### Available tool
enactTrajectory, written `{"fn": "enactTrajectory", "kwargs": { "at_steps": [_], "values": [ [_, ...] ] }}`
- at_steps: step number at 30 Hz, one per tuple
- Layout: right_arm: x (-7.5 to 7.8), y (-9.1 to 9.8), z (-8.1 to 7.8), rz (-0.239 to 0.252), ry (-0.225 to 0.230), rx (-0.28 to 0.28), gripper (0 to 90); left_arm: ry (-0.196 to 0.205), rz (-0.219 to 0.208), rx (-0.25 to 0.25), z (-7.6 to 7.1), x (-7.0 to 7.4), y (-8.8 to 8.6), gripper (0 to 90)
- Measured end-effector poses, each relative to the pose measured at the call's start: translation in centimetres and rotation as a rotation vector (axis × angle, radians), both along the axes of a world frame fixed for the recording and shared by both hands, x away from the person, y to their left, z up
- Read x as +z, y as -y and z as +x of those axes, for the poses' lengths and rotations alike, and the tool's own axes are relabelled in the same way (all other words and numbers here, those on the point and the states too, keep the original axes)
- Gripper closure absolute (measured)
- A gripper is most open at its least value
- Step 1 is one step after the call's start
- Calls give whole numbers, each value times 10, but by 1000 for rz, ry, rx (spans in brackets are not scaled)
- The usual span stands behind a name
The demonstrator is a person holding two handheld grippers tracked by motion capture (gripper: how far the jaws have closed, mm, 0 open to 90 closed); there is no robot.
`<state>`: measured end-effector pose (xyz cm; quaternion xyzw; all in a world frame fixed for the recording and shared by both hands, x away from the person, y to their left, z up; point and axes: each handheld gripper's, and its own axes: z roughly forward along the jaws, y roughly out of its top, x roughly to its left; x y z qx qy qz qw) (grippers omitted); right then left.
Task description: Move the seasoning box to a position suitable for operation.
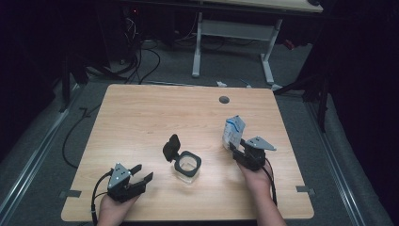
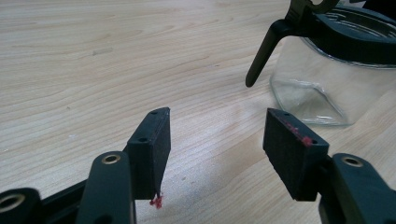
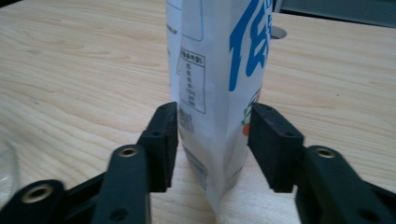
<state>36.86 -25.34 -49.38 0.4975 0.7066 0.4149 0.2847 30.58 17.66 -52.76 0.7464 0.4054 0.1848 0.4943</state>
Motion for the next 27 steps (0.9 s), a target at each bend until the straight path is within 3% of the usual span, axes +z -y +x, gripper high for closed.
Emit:
{"fn": "enactTrajectory", "kwargs": {
  "at_steps": [5,10,27],
  "values": [
    [-3,3,3,32,5,1,650,-4,-1,4,0,0,-1,423],
    [-3,2,2,5,23,-3,734,-8,-1,6,0,-1,-1,424],
    [-7,6,-2,-11,67,25,704,-13,-4,8,1,-1,-1,424]
  ]
}}
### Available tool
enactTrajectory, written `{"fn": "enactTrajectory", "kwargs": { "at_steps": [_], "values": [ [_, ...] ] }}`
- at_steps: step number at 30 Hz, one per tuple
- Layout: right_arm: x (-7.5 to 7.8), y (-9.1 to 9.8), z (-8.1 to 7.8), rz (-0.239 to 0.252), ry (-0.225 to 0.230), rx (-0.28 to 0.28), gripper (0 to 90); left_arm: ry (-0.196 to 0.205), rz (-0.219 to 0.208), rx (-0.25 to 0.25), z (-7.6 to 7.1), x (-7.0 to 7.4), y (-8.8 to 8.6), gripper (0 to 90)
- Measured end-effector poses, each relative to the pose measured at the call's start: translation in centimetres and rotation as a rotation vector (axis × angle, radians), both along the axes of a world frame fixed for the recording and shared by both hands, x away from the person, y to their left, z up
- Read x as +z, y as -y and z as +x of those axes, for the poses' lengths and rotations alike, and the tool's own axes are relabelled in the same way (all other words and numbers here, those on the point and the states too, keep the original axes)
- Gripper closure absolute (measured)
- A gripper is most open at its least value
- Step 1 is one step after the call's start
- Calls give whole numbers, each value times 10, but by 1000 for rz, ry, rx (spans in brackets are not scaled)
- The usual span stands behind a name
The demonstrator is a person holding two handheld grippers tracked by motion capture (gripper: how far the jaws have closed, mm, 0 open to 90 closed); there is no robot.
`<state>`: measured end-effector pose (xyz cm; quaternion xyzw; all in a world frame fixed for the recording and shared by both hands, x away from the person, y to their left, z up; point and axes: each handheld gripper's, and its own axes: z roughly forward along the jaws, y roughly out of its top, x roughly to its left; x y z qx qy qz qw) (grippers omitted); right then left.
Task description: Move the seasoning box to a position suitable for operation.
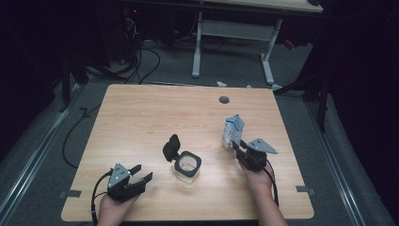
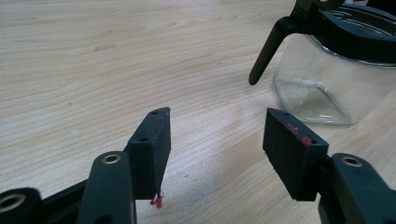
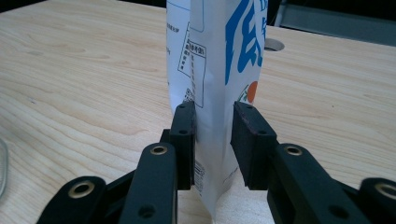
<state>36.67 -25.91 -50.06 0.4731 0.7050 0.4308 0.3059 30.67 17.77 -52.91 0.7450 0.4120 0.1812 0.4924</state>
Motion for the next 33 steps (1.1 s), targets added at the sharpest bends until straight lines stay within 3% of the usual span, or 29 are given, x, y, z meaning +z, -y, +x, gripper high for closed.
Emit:
{"fn": "enactTrajectory", "kwargs": {
  "at_steps": [10,21,28,33],
  "values": [
    [0,1,3,19,-13,-1,845,-4,-5,3,0,-1,-1,424],
    [2,-1,4,30,-32,-17,852,-7,-4,-3,0,-1,-1,427],
    [3,-3,3,-7,-29,-9,854,-3,-2,-5,0,-1,-1,430],
    [3,-1,4,9,-36,-14,857,0,-5,-12,-1,-1,0,430]
  ]
}}
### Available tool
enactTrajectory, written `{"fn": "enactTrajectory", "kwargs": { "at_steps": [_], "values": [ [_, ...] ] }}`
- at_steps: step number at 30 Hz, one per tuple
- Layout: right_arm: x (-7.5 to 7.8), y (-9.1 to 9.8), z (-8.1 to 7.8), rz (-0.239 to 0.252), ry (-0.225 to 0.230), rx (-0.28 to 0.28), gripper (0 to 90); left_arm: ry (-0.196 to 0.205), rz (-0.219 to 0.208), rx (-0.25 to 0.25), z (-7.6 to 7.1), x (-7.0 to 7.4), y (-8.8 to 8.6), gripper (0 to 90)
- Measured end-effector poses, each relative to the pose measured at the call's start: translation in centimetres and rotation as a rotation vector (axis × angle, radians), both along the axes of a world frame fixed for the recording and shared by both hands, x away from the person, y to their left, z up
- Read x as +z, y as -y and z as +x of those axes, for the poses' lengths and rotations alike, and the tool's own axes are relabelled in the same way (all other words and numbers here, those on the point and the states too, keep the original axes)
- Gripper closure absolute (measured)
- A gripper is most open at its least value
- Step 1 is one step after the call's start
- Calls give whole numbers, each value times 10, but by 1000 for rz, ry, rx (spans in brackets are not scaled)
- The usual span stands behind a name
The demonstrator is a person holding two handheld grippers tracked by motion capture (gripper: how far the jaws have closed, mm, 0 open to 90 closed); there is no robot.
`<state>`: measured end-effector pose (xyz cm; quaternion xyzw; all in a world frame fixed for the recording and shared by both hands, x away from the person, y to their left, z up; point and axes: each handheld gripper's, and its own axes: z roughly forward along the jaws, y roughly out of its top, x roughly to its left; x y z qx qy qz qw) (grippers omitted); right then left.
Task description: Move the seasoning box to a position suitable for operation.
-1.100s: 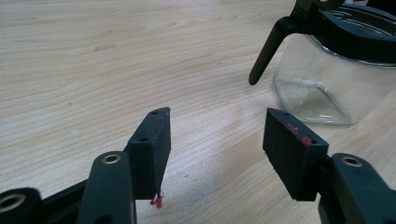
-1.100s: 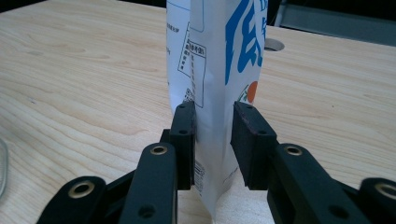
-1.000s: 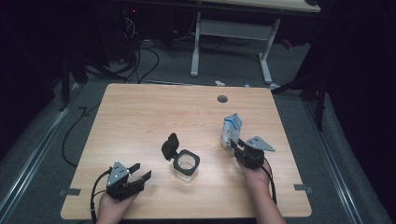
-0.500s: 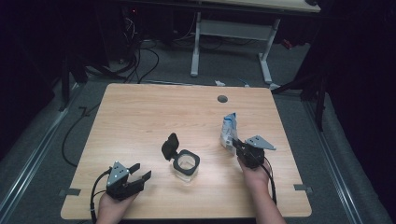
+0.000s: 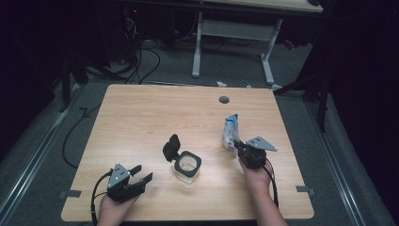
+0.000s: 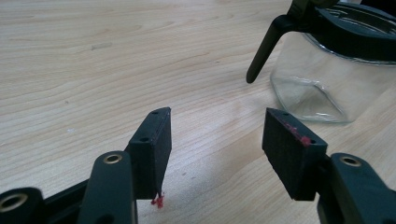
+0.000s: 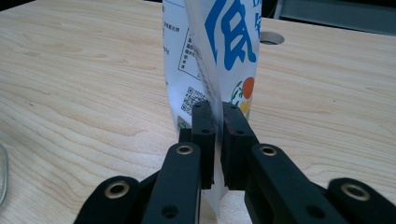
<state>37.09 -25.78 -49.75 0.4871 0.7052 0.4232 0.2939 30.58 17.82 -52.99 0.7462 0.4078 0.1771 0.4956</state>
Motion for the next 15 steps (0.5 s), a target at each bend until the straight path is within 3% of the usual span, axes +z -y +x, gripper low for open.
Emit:
{"fn": "enactTrajectory", "kwargs": {
  "at_steps": [5,10,15],
  "values": [
    [2,0,1,-7,-10,3,863,13,-5,-23,-2,1,0,427],
    [3,-1,1,-6,-19,2,867,53,-6,-49,-5,4,-2,393],
    [7,1,0,0,-24,7,870,67,-1,-42,-6,4,-2,364]
  ]
}}
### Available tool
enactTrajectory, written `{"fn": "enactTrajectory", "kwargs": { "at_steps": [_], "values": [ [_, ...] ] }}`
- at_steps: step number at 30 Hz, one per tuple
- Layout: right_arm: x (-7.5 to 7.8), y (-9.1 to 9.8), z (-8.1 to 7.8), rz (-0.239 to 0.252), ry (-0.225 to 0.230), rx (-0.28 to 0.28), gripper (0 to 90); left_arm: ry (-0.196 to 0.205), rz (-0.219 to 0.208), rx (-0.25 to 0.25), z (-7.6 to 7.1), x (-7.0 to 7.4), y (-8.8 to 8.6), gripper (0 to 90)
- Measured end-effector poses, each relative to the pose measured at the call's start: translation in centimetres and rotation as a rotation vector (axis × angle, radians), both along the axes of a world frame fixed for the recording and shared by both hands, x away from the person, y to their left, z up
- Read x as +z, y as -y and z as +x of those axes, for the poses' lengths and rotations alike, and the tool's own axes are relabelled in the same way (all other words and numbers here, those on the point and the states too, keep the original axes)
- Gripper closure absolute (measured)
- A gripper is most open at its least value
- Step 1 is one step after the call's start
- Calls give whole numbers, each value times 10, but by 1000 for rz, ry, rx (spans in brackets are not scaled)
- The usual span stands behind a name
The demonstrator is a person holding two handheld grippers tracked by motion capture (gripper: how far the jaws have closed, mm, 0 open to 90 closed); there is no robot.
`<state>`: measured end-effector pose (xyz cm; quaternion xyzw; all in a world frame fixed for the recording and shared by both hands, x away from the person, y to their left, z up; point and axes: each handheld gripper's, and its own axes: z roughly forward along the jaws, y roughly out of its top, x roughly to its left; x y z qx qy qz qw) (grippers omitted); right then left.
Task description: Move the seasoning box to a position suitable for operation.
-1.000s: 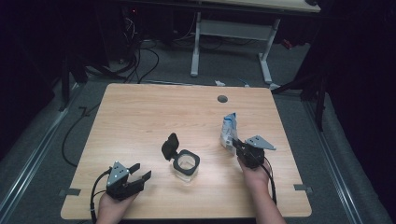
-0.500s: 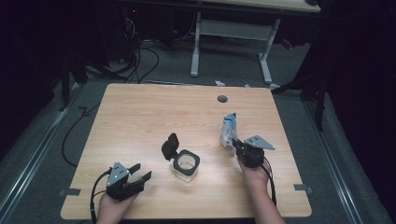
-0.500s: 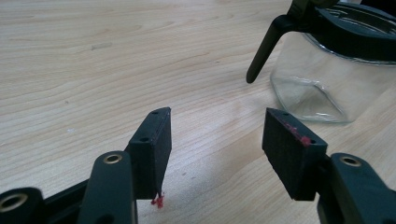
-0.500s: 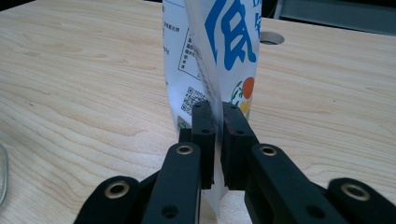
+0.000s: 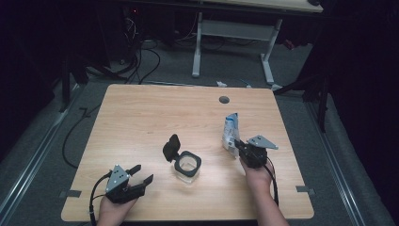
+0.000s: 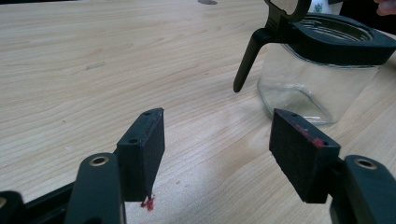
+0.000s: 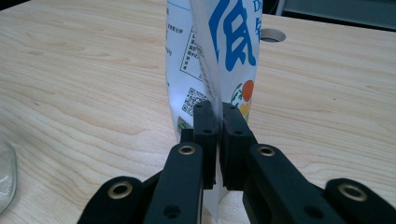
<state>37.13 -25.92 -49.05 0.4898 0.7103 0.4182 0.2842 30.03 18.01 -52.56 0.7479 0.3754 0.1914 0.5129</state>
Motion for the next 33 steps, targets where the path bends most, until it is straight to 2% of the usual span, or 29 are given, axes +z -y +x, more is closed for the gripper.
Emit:
{"fn": "enactTrajectory", "kwargs": {
  "at_steps": [8,11,22,33],
  "values": [
    [7,3,-3,12,-17,15,872,1,6,-11,-1,-1,2,364],
    [10,4,-3,2,-28,21,873,4,6,-15,-1,-1,2,364],
    [12,9,-5,14,-50,44,876,6,9,-25,-1,-2,4,365],
    [15,9,-7,27,-48,64,879,11,3,-35,-3,-1,6,364]
  ]
}}
